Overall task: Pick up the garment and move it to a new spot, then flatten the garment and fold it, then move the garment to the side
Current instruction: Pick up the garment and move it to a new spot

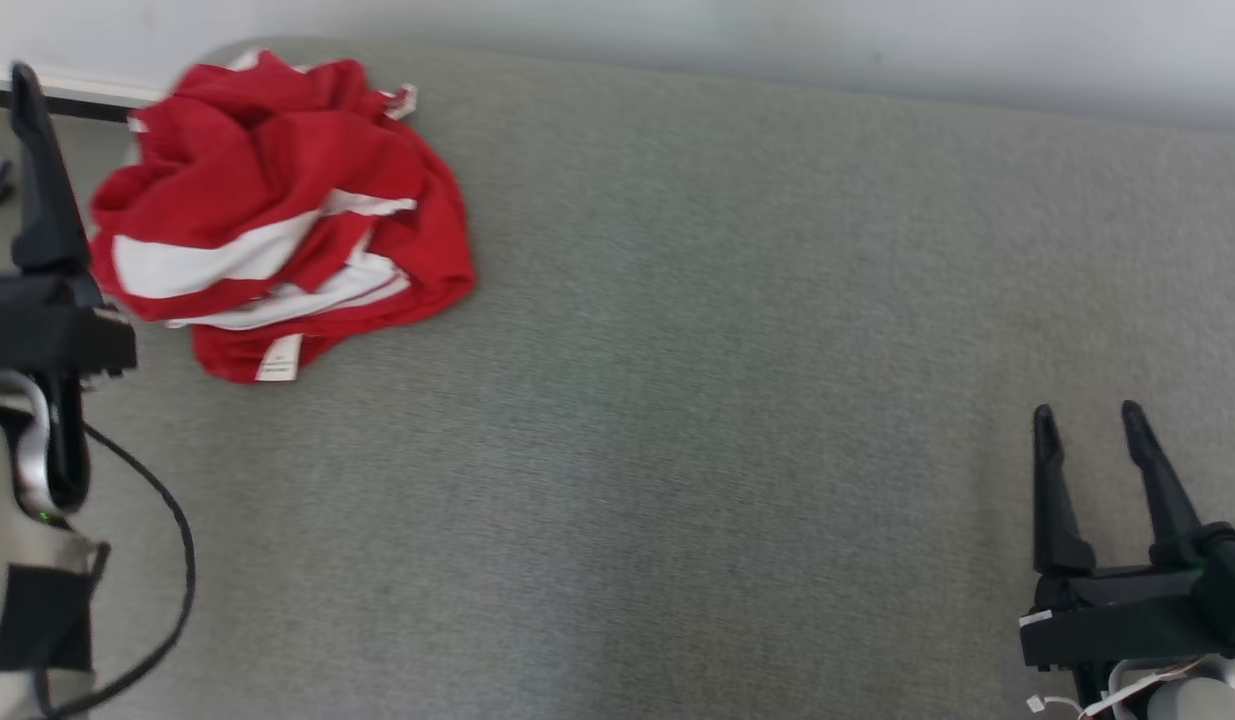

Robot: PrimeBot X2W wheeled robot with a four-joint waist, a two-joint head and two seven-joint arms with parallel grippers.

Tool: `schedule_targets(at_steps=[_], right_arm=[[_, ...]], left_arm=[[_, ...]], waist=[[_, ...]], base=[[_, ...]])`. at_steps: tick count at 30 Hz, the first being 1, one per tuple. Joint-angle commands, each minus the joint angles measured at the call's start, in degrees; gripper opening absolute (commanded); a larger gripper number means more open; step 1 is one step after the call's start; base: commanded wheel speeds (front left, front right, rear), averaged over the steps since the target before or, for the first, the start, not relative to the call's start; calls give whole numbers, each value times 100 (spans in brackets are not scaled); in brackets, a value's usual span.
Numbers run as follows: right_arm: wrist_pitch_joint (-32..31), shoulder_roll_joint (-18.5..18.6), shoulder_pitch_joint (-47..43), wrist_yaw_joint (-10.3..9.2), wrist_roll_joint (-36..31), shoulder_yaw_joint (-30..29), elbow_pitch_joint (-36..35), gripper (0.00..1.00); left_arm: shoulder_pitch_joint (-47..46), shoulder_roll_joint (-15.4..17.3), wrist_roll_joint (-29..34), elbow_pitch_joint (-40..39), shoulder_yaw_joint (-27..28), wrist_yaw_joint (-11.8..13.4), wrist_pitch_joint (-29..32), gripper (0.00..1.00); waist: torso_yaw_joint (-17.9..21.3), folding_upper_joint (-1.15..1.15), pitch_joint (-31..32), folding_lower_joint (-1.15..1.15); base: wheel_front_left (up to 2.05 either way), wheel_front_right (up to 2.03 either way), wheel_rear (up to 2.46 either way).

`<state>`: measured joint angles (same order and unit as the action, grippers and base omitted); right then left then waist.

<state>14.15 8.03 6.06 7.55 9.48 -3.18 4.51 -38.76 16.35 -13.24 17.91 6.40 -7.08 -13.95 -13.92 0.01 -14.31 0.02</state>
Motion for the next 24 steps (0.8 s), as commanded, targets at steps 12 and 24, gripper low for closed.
schedule_targets(at_steps=[12,24], right_arm=[[60,-74,153,-12,-91,-375,-250,100],[81,-64,210,-12,-66,-523,-248,100]], left_arm=[[-1020,644,-257,1689,-69,-40,599,100],[-1237,1059,-503,3299,-417,-37,1709,100]], waist=[[1110,-1,-1004,-2],[1298,-1,-938,-2]], base=[[0,0,0],[0,0,0]])
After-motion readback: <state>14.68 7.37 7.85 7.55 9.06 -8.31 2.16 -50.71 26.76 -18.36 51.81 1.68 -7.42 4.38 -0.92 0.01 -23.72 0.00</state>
